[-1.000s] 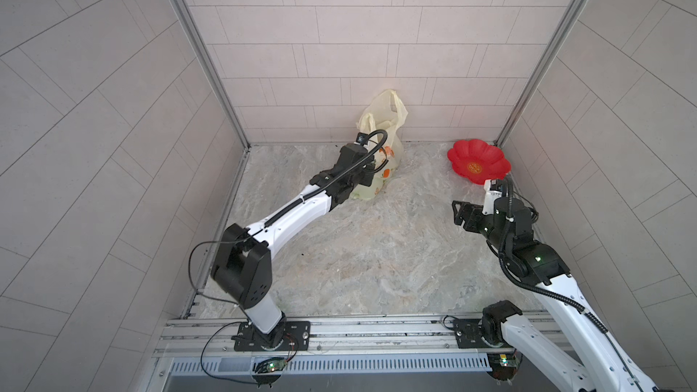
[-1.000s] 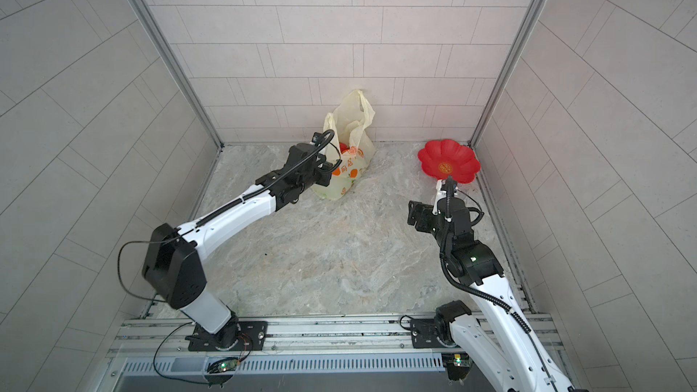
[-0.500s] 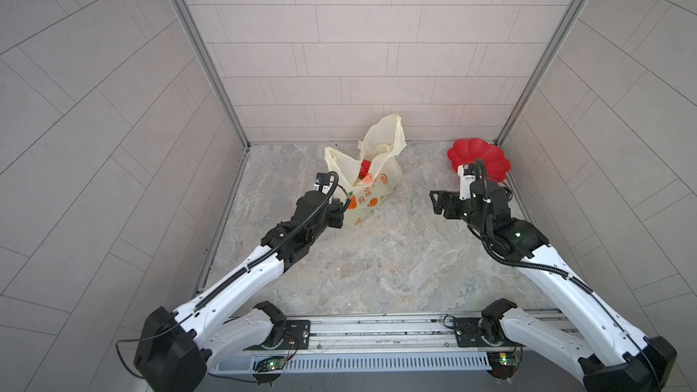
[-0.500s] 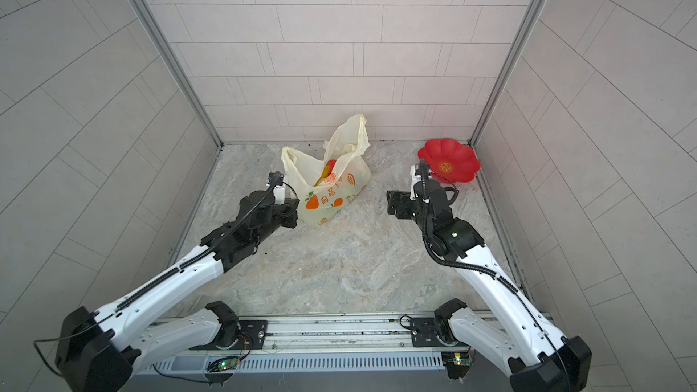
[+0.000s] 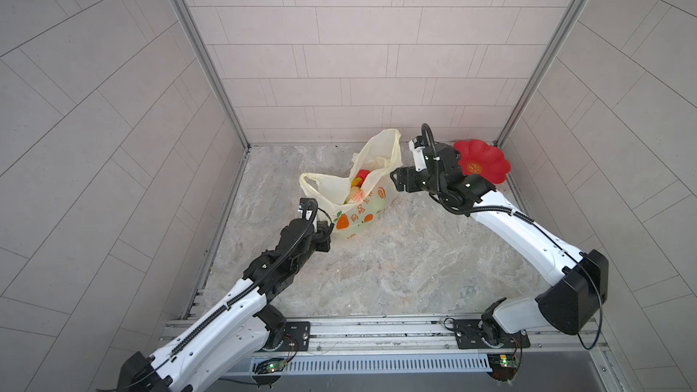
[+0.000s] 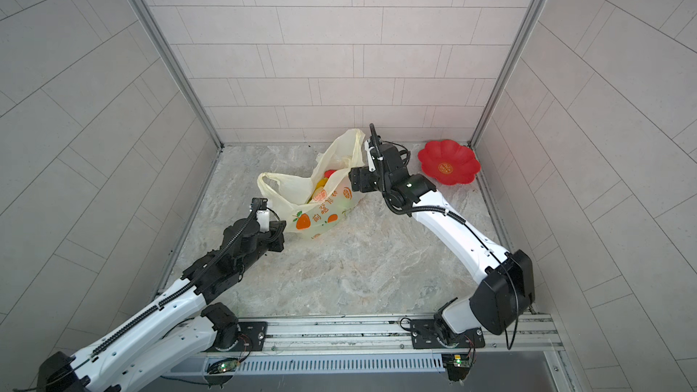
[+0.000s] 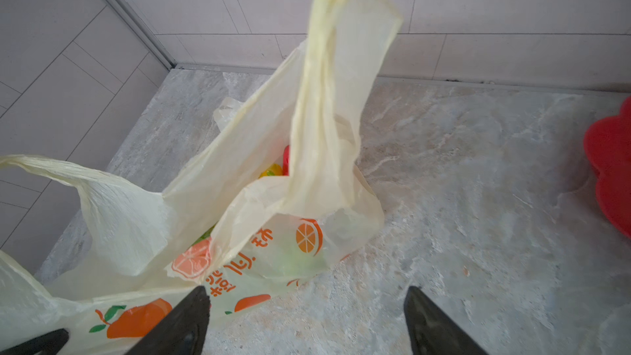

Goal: Take fruits out of the plastic bag
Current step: Rotate the plastic bag at the top-center of the table.

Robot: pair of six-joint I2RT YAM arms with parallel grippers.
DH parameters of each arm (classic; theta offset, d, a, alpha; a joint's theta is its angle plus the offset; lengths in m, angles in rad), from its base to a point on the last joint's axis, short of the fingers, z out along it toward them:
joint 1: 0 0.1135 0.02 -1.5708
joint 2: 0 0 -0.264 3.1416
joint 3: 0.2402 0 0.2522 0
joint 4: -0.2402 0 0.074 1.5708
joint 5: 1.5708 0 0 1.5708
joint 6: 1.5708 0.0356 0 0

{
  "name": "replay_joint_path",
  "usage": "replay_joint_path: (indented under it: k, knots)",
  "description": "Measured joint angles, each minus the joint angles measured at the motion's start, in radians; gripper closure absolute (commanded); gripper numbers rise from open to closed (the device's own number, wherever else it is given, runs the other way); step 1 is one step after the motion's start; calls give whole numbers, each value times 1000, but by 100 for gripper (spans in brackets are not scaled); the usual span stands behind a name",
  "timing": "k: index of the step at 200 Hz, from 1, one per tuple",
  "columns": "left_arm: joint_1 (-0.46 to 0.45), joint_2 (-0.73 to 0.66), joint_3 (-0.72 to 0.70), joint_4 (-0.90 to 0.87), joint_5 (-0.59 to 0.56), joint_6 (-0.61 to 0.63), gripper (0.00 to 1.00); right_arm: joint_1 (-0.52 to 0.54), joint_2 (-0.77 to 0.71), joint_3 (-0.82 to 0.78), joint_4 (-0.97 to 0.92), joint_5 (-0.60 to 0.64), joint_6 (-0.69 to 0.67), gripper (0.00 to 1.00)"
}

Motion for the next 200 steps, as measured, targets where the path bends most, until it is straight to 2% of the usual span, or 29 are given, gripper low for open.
replay_joint_path:
  k: [30,49,61,90,113,126,161,200]
  knots:
    - [0,-1,-12,7,8,-1,100,6,147,166,-48,31,-1,17]
    - [0,-1,-14,10,13,-6,100,6,250,274,-90,71,-3,27]
    - [0,0,-14,14,14,-8,100,6,305,328,-119,100,-9,37]
    - [0,18,-12,19,7,-15,100,5,372,389,-173,151,-4,74]
    - [0,75,0,24,-3,-19,100,5,370,401,-196,182,-24,93]
    - [0,107,10,27,-7,-23,100,5,360,403,-203,203,-24,96]
    - [0,211,75,69,-18,-20,100,-5,281,371,-207,239,-34,98]
    - [29,407,236,145,-20,26,100,-40,122,272,-190,255,-25,98]
